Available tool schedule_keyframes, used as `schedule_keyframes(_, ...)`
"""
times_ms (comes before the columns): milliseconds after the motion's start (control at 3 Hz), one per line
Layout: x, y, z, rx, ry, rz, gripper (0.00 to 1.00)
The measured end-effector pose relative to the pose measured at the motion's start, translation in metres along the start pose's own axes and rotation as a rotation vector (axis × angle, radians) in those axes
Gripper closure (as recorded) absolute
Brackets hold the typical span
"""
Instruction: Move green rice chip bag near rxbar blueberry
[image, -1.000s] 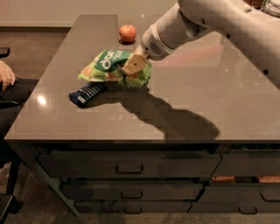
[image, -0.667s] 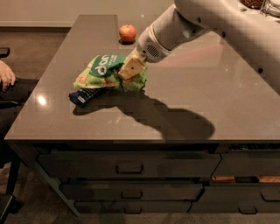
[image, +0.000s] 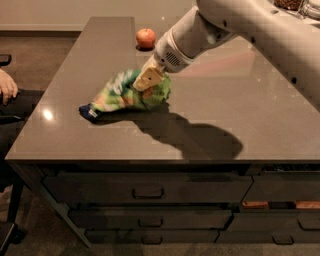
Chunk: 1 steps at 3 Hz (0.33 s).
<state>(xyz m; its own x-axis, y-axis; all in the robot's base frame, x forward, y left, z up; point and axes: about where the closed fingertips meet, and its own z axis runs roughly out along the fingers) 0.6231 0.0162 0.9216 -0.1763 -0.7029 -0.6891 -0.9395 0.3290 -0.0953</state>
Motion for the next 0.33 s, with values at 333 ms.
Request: schedule_keyframes(333,-0.0005,0.001,0.0016,-0.003,0.001,-0.001,0.0)
